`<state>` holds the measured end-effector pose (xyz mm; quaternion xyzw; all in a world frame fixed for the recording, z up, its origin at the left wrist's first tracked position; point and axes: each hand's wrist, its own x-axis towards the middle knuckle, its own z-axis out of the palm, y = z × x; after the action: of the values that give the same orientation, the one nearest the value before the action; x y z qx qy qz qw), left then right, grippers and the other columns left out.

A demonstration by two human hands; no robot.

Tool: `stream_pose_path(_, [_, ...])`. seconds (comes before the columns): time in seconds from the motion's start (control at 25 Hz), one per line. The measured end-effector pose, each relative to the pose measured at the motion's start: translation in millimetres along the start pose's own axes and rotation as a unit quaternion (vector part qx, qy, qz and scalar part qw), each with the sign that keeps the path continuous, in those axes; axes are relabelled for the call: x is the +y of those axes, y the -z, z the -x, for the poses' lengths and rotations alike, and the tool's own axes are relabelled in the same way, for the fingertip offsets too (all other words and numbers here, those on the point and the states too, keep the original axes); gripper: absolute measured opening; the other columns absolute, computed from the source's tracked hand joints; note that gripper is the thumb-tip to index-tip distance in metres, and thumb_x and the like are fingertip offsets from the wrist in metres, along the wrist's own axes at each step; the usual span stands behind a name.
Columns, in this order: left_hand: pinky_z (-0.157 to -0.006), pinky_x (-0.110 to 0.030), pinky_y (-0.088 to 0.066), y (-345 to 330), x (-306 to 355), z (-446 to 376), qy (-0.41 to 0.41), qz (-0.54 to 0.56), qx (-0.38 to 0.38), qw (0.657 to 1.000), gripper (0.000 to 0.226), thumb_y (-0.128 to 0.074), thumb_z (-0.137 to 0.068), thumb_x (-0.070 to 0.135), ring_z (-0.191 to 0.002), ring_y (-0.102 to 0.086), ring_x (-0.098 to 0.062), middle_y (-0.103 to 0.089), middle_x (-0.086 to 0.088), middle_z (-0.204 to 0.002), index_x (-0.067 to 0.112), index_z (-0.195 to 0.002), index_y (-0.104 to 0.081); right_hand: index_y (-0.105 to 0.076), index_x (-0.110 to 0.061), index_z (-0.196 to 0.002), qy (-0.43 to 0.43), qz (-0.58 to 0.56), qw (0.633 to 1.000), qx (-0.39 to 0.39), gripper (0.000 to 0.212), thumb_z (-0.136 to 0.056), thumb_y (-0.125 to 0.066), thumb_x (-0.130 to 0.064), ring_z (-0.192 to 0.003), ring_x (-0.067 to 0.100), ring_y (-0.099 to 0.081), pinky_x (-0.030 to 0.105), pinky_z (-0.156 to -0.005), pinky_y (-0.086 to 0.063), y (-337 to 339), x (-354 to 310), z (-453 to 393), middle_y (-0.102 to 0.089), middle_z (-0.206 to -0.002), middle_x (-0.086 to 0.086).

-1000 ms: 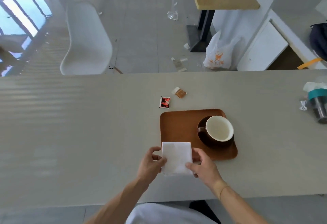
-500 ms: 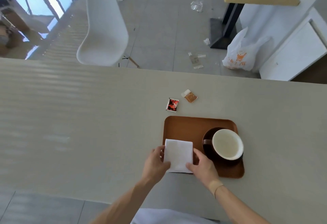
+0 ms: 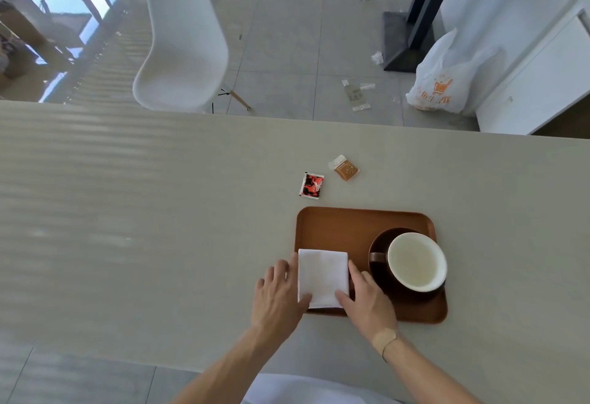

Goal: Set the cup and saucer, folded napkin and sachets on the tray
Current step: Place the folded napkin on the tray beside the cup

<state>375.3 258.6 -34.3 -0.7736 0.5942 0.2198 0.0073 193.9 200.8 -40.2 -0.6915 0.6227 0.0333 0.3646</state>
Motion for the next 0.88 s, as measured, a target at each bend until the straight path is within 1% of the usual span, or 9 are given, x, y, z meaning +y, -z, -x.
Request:
stream_pose_path(0.08, [-0.093,-0.033,-0.041,-4,-8,-1,-0.004,0.009,-0.001,1.0,0.083,-0.051,-0.088,0.057,-0.119,-0.043,-0.022,-0.034,0.001,-0.136,0.031,-0.154,-0.007,-0.019,-0.027,-0.152,0.003,0.02,1.0,0.003,0.071,-0.092,-0.05,-0.046,-0.105,0.026,-0.061,0.037,-0.076,-0.052,0,0,0,-0.046,-0.131,-0.001])
stream_pose_path(0.2, [-0.099,-0.035,-0.038,-8,-23,-3,-0.008,0.031,-0.009,0.999,0.078,-0.047,-0.088,0.065,-0.128,-0.037,-0.023,-0.029,0.001,-0.147,0.035,-0.152,-0.013,-0.015,-0.025,-0.154,0.014,0.057,0.998,0.004,0.071,-0.094,-0.045,-0.049,-0.102,0.025,-0.062,0.035,-0.072,-0.051,0,-1,5,-0.044,-0.135,0.0])
stream_pose_path(0.32, [-0.099,-0.037,-0.039,-7,-32,-4,-0.024,0.036,0.014,0.999,0.074,-0.044,-0.089,0.066,-0.127,-0.039,-0.024,-0.033,0.0,-0.146,0.034,-0.151,-0.02,-0.016,-0.023,-0.154,0.028,0.087,0.995,0.042,0.07,-0.095,-0.044,-0.05,-0.104,0.02,-0.06,0.029,-0.068,-0.049,3,-4,18,-0.045,-0.133,-0.001])
stream_pose_path(0.48, [-0.102,-0.039,-0.041,1,-26,-3,-0.13,0.046,0.128,0.982,0.051,-0.038,-0.098,0.049,-0.128,-0.047,-0.023,-0.048,0.0,-0.14,0.025,-0.143,-0.039,-0.05,-0.016,-0.138,0.149,0.148,0.959,0.19,0.052,-0.091,-0.061,-0.033,-0.105,0.02,-0.061,0.032,-0.073,-0.057,0,-7,33,-0.06,-0.122,0.002])
stream_pose_path(0.56, [-0.109,-0.041,-0.039,3,-16,-4,-0.186,0.024,0.143,0.972,0.046,-0.038,-0.1,0.037,-0.137,-0.043,-0.022,-0.05,-0.002,-0.144,0.017,-0.141,-0.046,-0.057,-0.014,-0.132,0.19,0.152,0.944,0.224,0.045,-0.09,-0.063,-0.028,-0.116,0.023,-0.06,0.036,-0.083,-0.058,-4,-16,30,-0.063,-0.125,0.005])
stream_pose_path(0.64, [-0.115,-0.044,-0.033,1,-6,-10,-0.201,-0.016,0.109,0.973,0.051,-0.033,-0.101,0.036,-0.145,-0.033,-0.023,-0.042,-0.005,-0.153,0.012,-0.144,-0.044,-0.051,-0.012,-0.139,0.192,0.166,0.947,0.196,0.049,-0.094,-0.057,-0.029,-0.133,0.026,-0.049,0.04,-0.099,-0.052,-7,-24,18,-0.056,-0.14,0.007])
stream_pose_path(0.72, [-0.119,-0.045,-0.026,-6,-1,-14,-0.184,-0.05,0.063,0.98,0.057,-0.024,-0.102,0.04,-0.149,-0.02,-0.022,-0.027,-0.006,-0.16,0.011,-0.15,-0.033,-0.029,-0.014,-0.151,0.175,0.186,0.959,0.123,0.055,-0.101,-0.041,-0.033,-0.148,0.026,-0.023,0.042,-0.115,-0.034,-15,-24,7,-0.031,-0.158,0.004])
stream_pose_path(0.8, [-0.12,-0.047,-0.023,-15,-4,-18,-0.173,-0.071,0.045,0.981,0.06,-0.02,-0.102,0.042,-0.15,-0.015,-0.021,-0.02,-0.005,-0.162,0.01,-0.152,-0.027,-0.013,-0.014,-0.154,0.172,0.212,0.958,0.086,0.059,-0.102,-0.03,-0.037,-0.151,0.025,-0.006,0.044,-0.12,-0.022,-24,-15,-2,-0.012,-0.163,0.002])
stream_pose_path(0.88, [-0.12,-0.049,-0.02,-23,-9,-23,-0.172,-0.085,0.029,0.981,0.061,-0.019,-0.102,0.045,-0.15,-0.012,-0.02,-0.016,-0.004,-0.163,0.011,-0.153,-0.022,-0.008,-0.014,-0.155,0.171,0.232,0.955,0.076,0.062,-0.102,-0.028,-0.04,-0.151,0.026,-0.002,0.046,-0.121,-0.017,-29,-7,-8,-0.003,-0.164,0.002])
